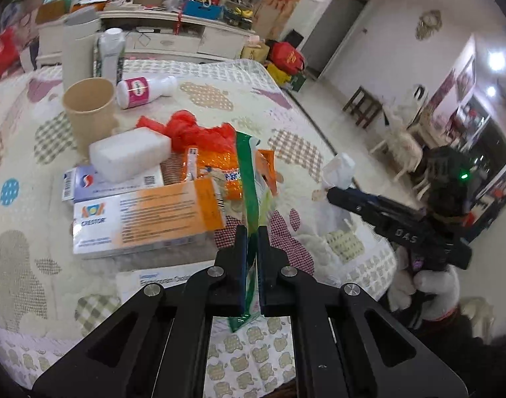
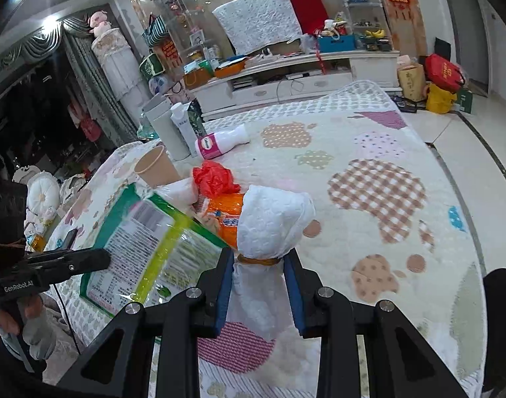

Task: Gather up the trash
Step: 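Carry the package and tissue bundle with both tools over the black bin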

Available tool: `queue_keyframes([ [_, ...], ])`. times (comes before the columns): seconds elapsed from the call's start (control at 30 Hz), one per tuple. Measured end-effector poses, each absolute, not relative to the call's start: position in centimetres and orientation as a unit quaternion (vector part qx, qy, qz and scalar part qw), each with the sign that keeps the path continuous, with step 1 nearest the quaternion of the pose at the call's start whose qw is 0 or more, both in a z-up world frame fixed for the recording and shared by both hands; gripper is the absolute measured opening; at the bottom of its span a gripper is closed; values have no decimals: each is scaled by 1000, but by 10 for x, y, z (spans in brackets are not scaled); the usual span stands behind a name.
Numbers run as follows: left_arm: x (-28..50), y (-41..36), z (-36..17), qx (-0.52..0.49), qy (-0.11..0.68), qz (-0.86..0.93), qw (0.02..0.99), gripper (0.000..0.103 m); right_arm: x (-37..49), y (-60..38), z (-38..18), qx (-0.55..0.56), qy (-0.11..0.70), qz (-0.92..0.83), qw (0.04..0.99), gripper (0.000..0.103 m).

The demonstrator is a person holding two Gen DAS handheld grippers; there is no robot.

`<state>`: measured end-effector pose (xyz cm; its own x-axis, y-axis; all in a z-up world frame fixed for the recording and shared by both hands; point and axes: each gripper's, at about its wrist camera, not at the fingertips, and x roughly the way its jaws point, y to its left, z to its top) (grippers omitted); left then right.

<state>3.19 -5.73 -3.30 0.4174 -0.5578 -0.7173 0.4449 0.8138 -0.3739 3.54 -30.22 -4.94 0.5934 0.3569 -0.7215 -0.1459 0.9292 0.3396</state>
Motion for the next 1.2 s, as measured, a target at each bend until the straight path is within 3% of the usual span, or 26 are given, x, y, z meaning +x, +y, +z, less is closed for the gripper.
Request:
queue_keyframes([
  [0.43, 37, -111, -64, -16, 490, -310, 814, 4, 18, -336, -60, 141, 438, 114, 880, 29],
  [0.8, 27, -131, -24, -2, 434, -342, 834, 3, 6, -354, -45, 142, 413, 96, 894, 29],
  [1.2, 40, -225, -5, 9, 409, -398, 821, 3, -22, -432, -36, 150, 405, 14, 902, 29],
])
